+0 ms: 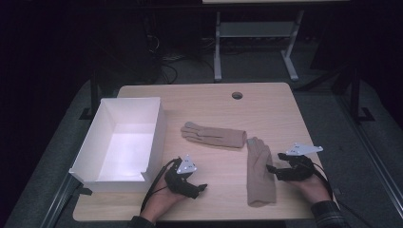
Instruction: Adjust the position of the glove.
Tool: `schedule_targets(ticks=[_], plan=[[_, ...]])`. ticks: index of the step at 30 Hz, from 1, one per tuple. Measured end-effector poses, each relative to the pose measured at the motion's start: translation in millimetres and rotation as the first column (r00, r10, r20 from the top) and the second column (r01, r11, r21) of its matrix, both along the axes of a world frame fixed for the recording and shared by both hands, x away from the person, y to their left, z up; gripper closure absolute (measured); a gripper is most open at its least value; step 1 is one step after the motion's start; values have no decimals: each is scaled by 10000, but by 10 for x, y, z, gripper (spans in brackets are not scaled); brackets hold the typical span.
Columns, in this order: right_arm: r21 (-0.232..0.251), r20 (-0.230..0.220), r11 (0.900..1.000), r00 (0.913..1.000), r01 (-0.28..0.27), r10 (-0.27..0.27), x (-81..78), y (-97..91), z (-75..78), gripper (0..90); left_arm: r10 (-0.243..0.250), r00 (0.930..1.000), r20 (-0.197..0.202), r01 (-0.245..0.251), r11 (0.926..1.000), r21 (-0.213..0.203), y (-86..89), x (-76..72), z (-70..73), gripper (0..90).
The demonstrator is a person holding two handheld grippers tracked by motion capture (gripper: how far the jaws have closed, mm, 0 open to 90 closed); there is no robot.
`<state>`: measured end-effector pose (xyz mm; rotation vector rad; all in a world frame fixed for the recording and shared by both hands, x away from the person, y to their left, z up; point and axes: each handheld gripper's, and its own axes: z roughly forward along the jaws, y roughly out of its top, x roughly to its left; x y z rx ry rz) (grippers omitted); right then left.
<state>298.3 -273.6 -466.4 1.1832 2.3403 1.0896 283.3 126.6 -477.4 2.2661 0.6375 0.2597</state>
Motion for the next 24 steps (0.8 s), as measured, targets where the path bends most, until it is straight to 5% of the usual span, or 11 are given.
schedule_targets(ticks=[13, 21, 24], plan=[[-402, -9, 9883, 9891, 1469, -1470, 92, -209, -157, 143, 267, 9996, 55, -267, 9995, -147, 3, -5, -1, 153], [-509, -51, 9814, 9826, 1852, -1857, 104, -223, -162, 131, 597, 9970, -488, -622, 9968, -512, -8, 57, 94, 398], [-503, -69, 9813, 9824, 1860, -1866, 105, -224, -162, 130, 718, 9952, -662, -751, 9959, -498, -44, 90, 130, 561]])
